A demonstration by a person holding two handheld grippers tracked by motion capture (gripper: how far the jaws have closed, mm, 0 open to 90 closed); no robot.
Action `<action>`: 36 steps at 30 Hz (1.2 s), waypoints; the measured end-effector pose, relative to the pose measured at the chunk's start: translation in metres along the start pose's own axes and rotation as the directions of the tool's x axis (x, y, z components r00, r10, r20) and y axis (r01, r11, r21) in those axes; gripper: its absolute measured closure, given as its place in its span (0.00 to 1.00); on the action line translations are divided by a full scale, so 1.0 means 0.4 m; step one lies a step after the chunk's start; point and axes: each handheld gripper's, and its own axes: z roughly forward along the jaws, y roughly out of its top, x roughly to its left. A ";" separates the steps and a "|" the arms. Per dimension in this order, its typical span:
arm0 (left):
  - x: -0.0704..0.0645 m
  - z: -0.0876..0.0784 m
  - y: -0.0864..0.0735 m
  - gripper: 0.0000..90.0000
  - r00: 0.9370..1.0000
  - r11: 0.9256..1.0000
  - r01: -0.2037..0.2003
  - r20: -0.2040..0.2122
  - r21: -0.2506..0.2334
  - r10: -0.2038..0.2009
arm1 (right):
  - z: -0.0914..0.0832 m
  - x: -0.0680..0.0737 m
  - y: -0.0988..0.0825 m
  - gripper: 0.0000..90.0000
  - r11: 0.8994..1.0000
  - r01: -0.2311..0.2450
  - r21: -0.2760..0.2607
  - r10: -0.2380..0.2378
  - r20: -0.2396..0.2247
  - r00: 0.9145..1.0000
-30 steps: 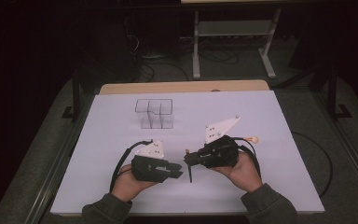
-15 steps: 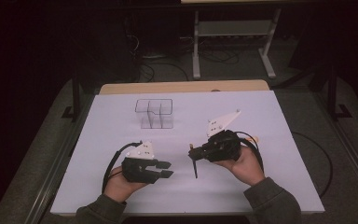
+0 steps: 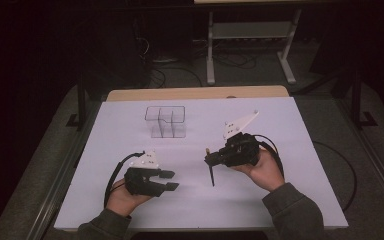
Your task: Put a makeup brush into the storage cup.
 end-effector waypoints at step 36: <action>0.003 -0.055 -0.062 0.42 0.993 0.999 0.045 -0.106 0.001 -0.045 | 0.005 -0.049 0.089 0.92 0.999 0.007 0.032 -0.008 0.034 0.999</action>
